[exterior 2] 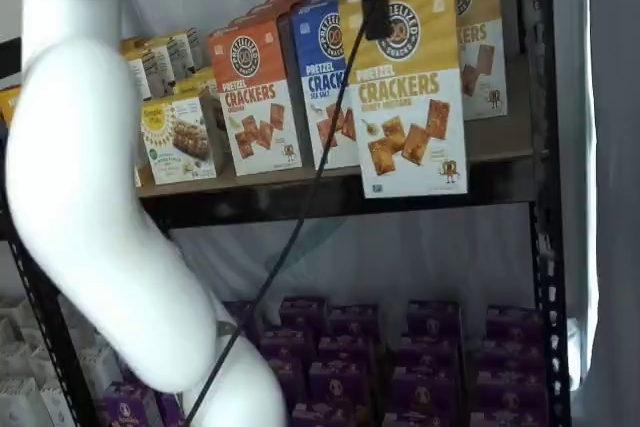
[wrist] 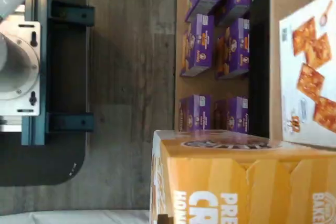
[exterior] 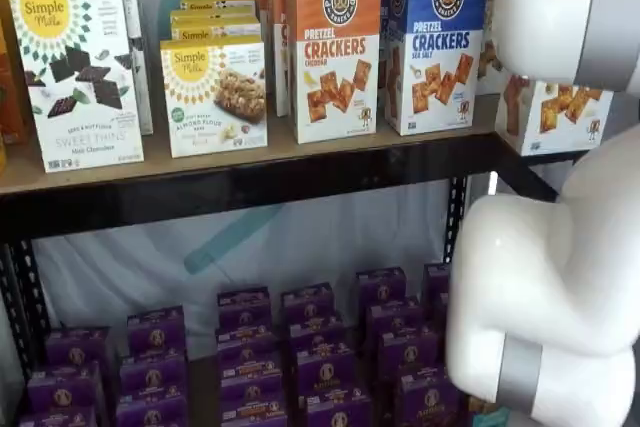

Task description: Retrieve the yellow and white box located on the top shelf, the sixth one from the left

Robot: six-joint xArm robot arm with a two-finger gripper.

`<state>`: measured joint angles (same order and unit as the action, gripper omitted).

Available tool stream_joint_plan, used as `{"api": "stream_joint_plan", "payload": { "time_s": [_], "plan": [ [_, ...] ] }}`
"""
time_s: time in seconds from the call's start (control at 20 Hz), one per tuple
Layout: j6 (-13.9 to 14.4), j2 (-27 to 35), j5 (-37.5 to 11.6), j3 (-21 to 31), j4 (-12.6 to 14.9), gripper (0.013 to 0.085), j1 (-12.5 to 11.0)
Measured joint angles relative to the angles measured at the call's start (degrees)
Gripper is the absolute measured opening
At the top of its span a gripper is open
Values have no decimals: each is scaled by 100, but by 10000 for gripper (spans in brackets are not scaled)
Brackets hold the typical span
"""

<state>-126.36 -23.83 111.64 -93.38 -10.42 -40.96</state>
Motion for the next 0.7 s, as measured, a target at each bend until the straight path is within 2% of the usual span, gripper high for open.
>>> {"api": "stream_joint_plan", "payload": {
  "time_s": [0.7],
  "plan": [
    [681, -924, 209, 890, 217, 610, 763]
  ]
}}
